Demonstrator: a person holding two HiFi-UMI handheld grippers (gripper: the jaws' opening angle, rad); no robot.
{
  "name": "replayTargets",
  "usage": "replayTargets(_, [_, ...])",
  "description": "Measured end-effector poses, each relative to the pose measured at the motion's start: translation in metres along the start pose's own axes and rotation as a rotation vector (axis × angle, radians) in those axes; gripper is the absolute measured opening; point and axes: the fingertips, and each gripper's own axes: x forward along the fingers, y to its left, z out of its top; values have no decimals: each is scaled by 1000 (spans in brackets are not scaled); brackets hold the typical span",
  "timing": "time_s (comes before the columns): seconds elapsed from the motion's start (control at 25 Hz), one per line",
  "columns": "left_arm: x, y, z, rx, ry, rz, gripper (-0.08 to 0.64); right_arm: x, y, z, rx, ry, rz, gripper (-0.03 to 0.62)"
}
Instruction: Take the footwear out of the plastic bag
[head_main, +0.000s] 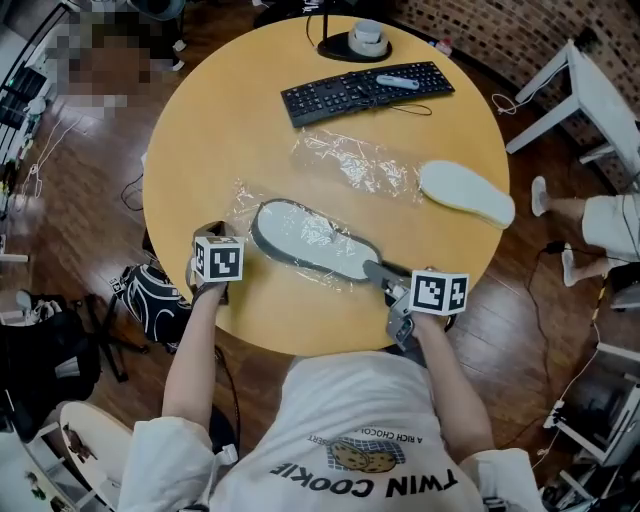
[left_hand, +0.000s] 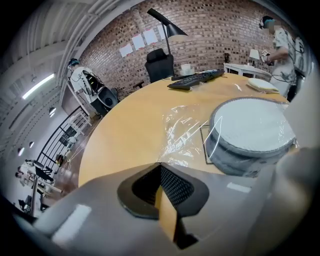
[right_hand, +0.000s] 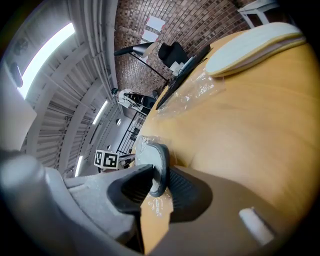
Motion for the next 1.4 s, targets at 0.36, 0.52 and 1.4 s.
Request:
replayTargets(0.36, [0, -2, 1, -14, 28, 54, 0, -25, -13, -1, -27, -4, -9, 92])
replayTargets(0.52, [2, -2, 2, -17, 42, 69, 0, -34, -17, 0, -57, -11, -17, 92])
replayTargets(1.4, [2, -4, 2, 1, 123, 139, 0, -98, -45, 0, -82, -42, -30, 89])
